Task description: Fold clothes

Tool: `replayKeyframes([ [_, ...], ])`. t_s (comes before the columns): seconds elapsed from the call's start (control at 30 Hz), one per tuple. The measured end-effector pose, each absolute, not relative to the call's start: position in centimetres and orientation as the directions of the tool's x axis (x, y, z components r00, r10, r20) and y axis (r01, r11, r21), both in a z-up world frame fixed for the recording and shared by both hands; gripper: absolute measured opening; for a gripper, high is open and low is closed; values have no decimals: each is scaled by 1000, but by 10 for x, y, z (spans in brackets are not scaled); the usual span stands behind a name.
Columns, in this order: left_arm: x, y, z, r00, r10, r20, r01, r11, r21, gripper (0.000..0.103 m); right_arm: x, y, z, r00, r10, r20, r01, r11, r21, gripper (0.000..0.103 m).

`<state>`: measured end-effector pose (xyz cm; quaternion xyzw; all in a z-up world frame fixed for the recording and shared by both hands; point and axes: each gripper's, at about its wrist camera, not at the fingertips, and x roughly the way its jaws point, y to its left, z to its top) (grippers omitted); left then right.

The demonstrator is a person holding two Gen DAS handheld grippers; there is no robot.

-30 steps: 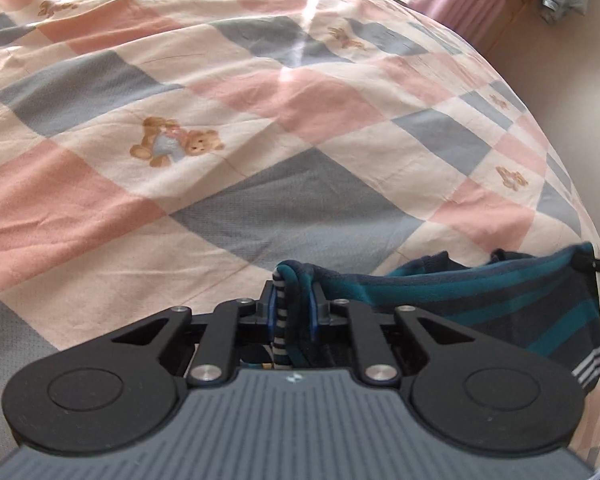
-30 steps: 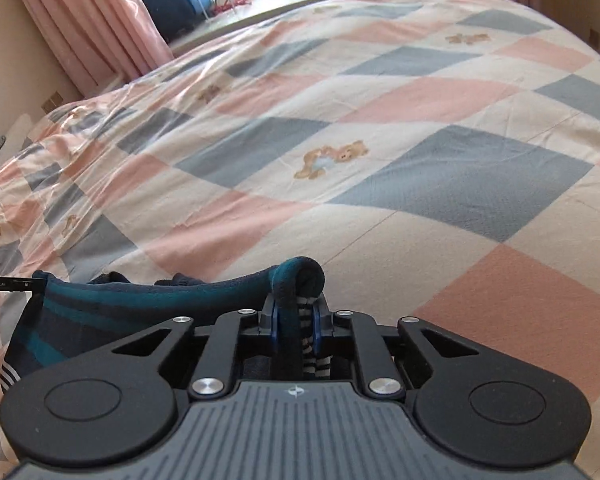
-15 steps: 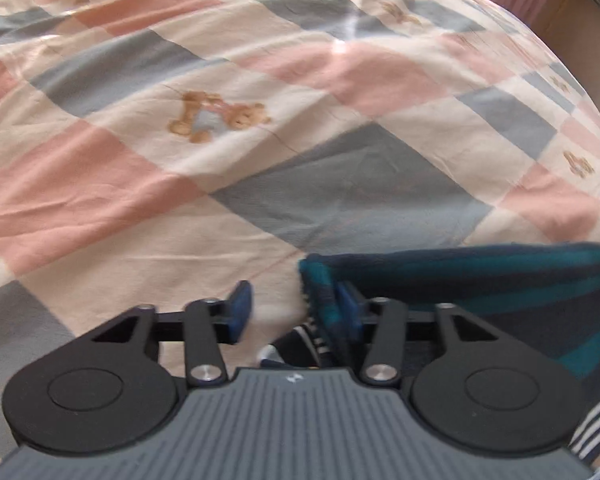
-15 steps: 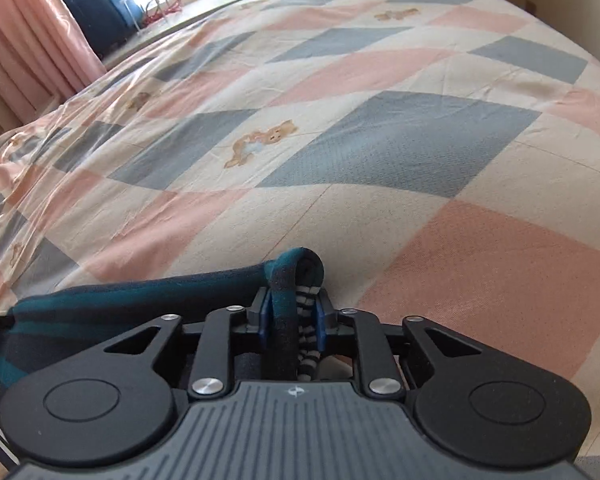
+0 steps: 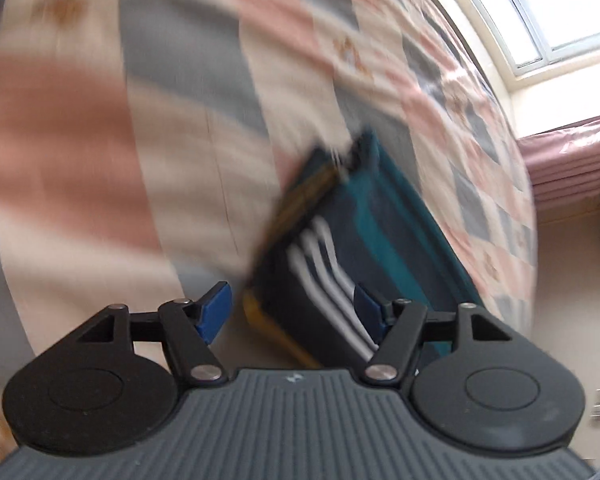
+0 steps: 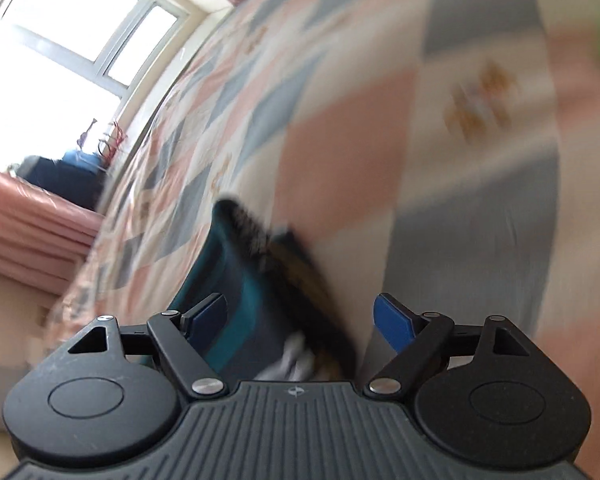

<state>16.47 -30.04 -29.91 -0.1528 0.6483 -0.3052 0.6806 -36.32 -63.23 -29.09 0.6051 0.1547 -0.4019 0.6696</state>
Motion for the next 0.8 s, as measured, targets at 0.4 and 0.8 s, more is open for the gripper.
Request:
replayKeyframes([
  [0.4, 155, -326, -383, 49, -661, -749, 3, 750, -661, 41, -314, -598, -383, 668, -374, -644, 561, -315, 765, 61],
  [0.8, 129, -290, -297, 90, -717, -692, 302, 682, -667, 19, -311, -595, -310, 611, -361, -704, 690, -194, 698, 20],
])
